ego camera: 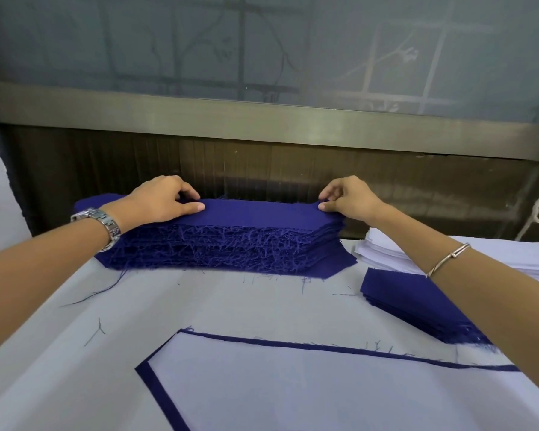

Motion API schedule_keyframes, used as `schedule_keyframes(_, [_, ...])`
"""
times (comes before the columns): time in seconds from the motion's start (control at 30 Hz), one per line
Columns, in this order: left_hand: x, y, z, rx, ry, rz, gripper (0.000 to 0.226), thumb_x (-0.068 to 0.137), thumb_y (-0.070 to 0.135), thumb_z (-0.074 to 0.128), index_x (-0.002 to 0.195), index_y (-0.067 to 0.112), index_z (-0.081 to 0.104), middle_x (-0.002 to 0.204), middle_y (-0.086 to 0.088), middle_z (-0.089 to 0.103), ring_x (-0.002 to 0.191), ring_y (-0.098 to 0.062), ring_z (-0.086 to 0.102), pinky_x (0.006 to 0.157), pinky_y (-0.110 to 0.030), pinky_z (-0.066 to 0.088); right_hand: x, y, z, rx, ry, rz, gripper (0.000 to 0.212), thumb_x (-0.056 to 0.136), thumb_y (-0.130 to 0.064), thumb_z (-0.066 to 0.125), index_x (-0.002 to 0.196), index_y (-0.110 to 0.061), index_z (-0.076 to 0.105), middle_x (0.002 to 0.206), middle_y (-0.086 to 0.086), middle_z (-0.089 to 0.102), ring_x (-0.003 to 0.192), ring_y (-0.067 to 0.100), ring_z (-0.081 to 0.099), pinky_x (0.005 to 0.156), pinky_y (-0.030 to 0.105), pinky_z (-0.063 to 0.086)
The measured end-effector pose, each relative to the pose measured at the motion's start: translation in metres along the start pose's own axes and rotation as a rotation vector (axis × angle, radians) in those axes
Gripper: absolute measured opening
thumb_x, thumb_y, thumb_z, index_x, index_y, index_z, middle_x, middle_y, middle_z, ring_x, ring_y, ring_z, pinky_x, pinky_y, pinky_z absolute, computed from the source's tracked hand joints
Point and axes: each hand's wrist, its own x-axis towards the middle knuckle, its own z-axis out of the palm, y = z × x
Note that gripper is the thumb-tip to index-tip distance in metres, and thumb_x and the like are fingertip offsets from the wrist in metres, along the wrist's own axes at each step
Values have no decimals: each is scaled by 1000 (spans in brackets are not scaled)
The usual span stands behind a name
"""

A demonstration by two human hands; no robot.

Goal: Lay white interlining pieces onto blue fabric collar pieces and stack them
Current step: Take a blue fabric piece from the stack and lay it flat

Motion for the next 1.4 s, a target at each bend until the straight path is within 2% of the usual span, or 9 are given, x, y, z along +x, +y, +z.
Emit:
schedule_keyframes(0.2, [0,1,2,6,-2,12,38,95,40,62,127,20,65,133,-3,59,115,-22,57,101,-48,48,-7,-2,2,20,141,-50,18,82,-3,80,92,-13,70,65,-5,67,69,1,63,86,28,51])
schedule_keyframes(0.6, [3,-3,8,1,22,28,43,96,37,61,134,19,59,131,-4,61,116,-23,57,102,-49,47,-18,0,4,-67,205,-135,15,91,-7,71,106,-11,73,75,-7,64,79,11,63,83,32,54])
schedule_keyframes(0.73, [7,-6,9,-12,22,53,50,96,35,62,142,20,51,134,-4,59,125,-24,52,108,-48,42,-21,1,2,-131,273,-189,5,91,-16,73,96,-16,76,93,-2,68,97,18,62,93,42,51])
schedule_keyframes(0.83, [12,-7,10,17,9,86,48,97,32,61,143,25,49,139,-4,55,131,-26,43,111,-49,35,-23,4,2,-147,349,-206,3,89,-19,75,92,-18,77,117,0,64,116,20,51,97,37,37])
schedule_keyframes(0.93, [13,-7,8,63,23,102,43,96,31,62,138,24,54,139,-4,54,131,-27,40,111,-48,31,-27,8,2,-60,350,-228,3,90,-17,73,90,-20,73,117,-1,62,117,19,49,100,37,37])
schedule_keyframes(1.1, [5,-13,1,178,173,186,24,92,36,67,110,21,68,114,-3,67,109,-23,57,98,-45,43,-37,9,2,191,265,-245,5,96,-11,64,99,-15,66,96,-1,66,94,14,61,82,33,53])
schedule_keyframes(1.27, [-17,-36,-13,297,249,173,35,95,37,62,122,16,66,99,-8,73,92,-27,67,91,-43,47,-41,4,-3,212,294,-266,6,96,-6,64,100,-10,65,98,7,68,91,17,63,75,21,53])
schedule_keyframes(1.33, [-25,-48,-22,306,282,171,34,95,35,60,122,15,66,77,-3,68,74,-25,64,85,-43,48,-43,0,-8,222,305,-291,9,95,-4,64,98,-12,64,96,5,67,89,16,62,74,18,52])
schedule_keyframes(1.4, [-31,-57,-34,311,316,196,31,95,35,59,117,14,68,59,10,49,60,-19,51,77,-41,47,-46,-3,-16,217,317,-312,9,95,-4,64,97,-13,64,95,4,67,89,17,63,73,21,53])
